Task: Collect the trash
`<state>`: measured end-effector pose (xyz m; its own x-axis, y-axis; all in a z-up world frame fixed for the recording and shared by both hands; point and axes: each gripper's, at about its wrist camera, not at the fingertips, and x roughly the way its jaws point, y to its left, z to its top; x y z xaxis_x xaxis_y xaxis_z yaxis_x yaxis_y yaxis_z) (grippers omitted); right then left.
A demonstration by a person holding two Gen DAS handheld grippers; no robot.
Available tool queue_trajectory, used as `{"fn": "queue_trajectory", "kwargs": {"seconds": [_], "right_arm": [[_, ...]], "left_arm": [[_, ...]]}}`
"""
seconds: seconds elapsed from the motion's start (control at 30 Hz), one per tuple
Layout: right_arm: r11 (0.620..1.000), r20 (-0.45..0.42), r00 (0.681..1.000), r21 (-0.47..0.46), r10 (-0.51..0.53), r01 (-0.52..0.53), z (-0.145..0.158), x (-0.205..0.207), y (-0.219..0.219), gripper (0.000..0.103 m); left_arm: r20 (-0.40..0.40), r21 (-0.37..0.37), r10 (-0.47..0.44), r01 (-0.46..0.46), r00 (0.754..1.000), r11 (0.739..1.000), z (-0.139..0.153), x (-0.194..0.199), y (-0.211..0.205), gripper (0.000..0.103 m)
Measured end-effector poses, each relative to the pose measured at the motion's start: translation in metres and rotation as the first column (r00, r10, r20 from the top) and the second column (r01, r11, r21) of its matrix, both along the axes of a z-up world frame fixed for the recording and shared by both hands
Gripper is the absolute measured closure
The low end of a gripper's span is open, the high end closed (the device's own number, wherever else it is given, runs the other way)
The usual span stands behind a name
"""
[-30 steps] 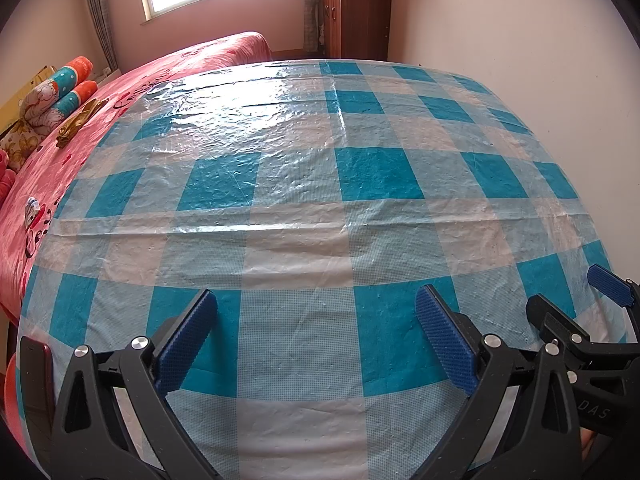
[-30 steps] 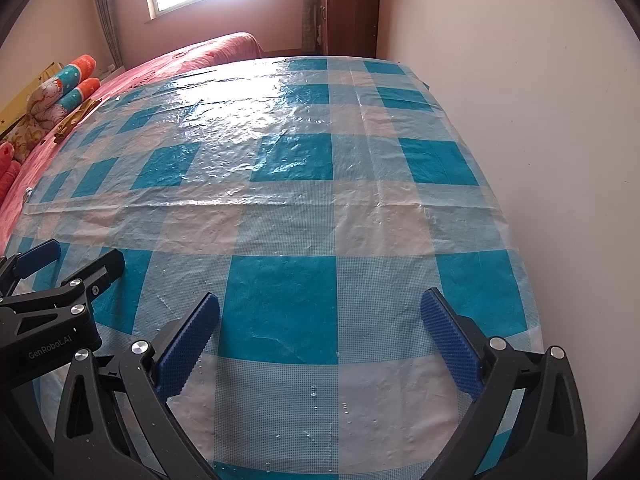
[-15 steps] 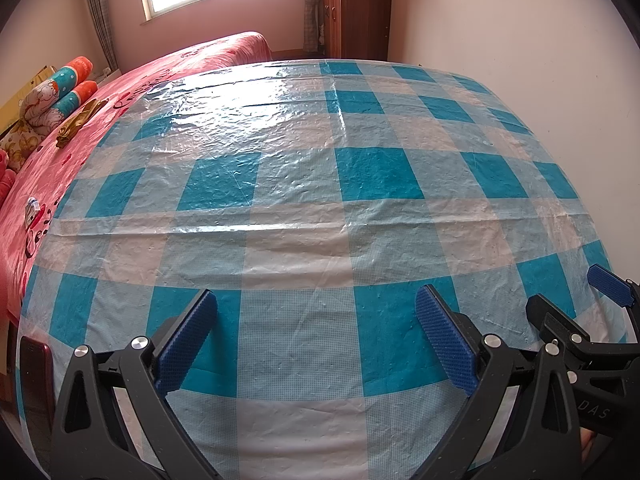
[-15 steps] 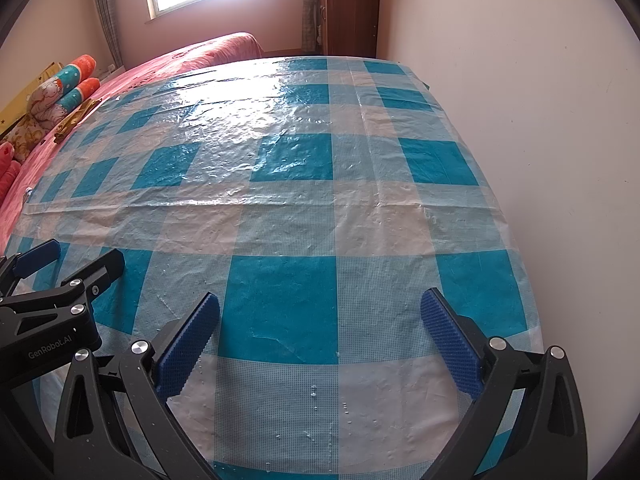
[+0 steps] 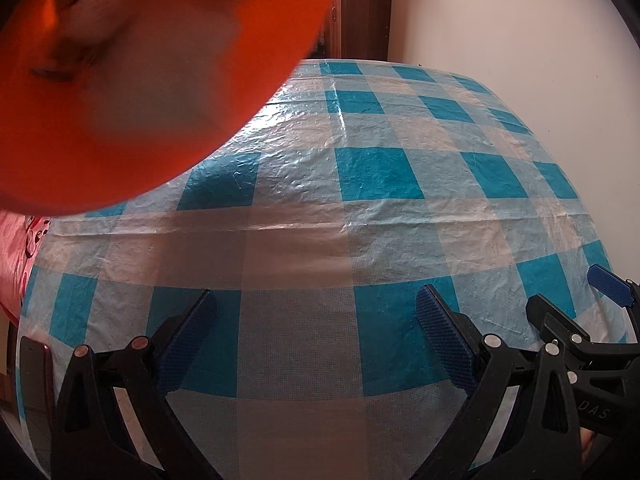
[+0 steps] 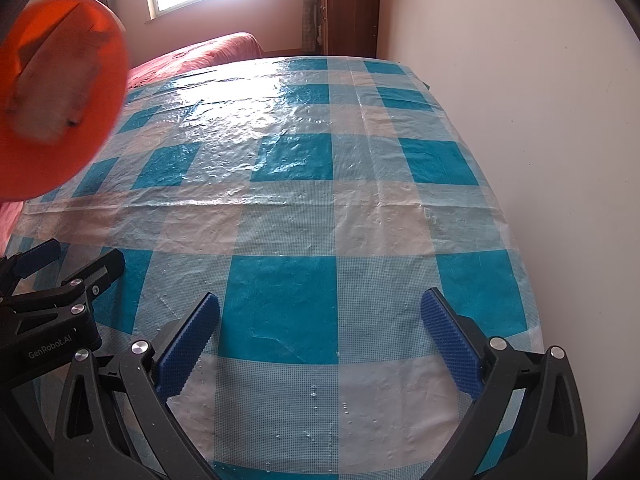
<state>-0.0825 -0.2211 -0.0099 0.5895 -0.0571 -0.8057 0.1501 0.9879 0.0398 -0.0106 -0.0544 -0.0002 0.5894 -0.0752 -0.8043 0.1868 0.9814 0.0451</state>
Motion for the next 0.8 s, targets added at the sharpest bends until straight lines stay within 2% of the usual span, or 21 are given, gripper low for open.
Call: {"fn": "queue_trajectory", "kwargs": {"seconds": [0.8], "right_arm": [[1.0,0.0,1.0,-0.001,0.0,0.0,-0.0015,0.0006,-0.0012,0.004]], "left_arm": [[0.0,-0.001,0.0,0.0,1.0,1.0,-0.0021,0.0002,-0.0014,0.004]]}}
